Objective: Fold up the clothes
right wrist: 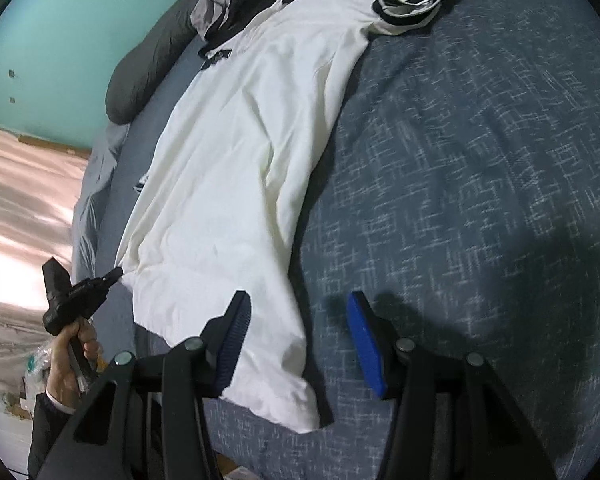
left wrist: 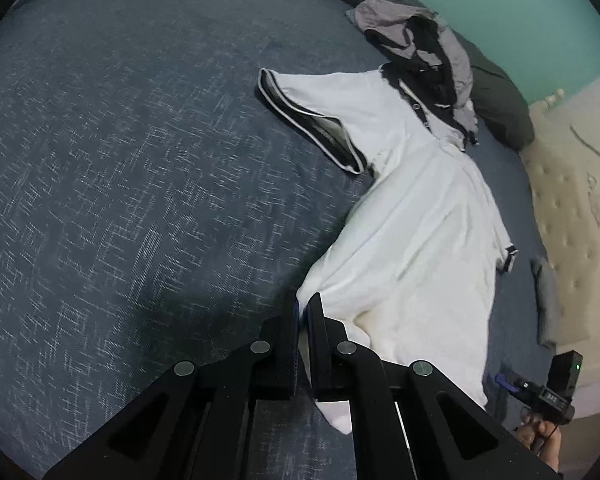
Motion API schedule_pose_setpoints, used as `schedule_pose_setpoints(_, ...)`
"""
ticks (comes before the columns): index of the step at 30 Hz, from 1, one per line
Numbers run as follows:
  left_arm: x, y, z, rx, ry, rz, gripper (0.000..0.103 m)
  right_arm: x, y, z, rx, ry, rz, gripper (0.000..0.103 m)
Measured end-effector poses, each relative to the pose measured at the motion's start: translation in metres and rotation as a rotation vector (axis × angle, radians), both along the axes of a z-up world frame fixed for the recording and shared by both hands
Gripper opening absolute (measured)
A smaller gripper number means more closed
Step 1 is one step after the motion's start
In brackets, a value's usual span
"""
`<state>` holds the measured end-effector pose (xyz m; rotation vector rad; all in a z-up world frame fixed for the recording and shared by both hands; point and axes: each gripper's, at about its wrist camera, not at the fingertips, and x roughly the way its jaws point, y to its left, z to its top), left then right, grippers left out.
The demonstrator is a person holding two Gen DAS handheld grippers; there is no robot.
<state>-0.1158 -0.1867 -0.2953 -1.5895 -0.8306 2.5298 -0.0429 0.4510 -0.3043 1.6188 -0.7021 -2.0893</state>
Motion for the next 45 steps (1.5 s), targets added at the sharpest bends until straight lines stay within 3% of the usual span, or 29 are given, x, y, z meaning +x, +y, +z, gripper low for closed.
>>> schedule_pose_setpoints(3, 0.008, 0.004, -0.006, 0.048, -0.019, -0.031, 0.015, 0.0, -0.002, 0.005, 0.005, 0.004, -0.006, 0.052)
schedule_pose_setpoints(8, 0.022, 0.011, -0.012, 0.056, -0.04, -0.064, 0.036, 0.003, -0.005, 0.01, 0.015, 0.012, -0.013, 0.052)
schedule_pose_setpoints(19, 0.027, 0.032, -0.05, 0.12, -0.139, -0.083, 0.039, 0.013, -0.001, 0.019, 0.018, 0.015, -0.026, 0.052)
schedule_pose_setpoints(23, 0.024, 0.034, -0.063, 0.158, -0.143, -0.069, 0.036, 0.015, -0.002, 0.024, 0.013, 0.022, -0.028, 0.052)
schedule_pose_setpoints(24, 0.024, 0.034, -0.064, 0.157, -0.145, -0.069, 0.019, 0.016, -0.002, 0.024, 0.013, 0.021, -0.027, 0.052)
schedule_pose_setpoints(26, 0.024, 0.035, -0.067, 0.154, -0.147, -0.07, 0.003, 0.017, -0.001, 0.024, 0.015, 0.017, -0.029, 0.052)
schedule_pose_setpoints(33, 0.029, 0.024, -0.045, 0.149, -0.086, -0.068, 0.003, 0.019, 0.003, 0.026, 0.011, 0.017, -0.047, 0.052)
schedule_pose_setpoints(40, 0.04, -0.021, -0.005, 0.095, -0.017, -0.036, 0.003, 0.017, -0.001, 0.025, 0.034, 0.01, -0.03, 0.052)
schedule_pose_setpoints(45, 0.044, -0.046, 0.003, 0.082, -0.014, -0.006, 0.003, 0.015, -0.009, 0.016, 0.09, -0.027, -0.003, 0.052)
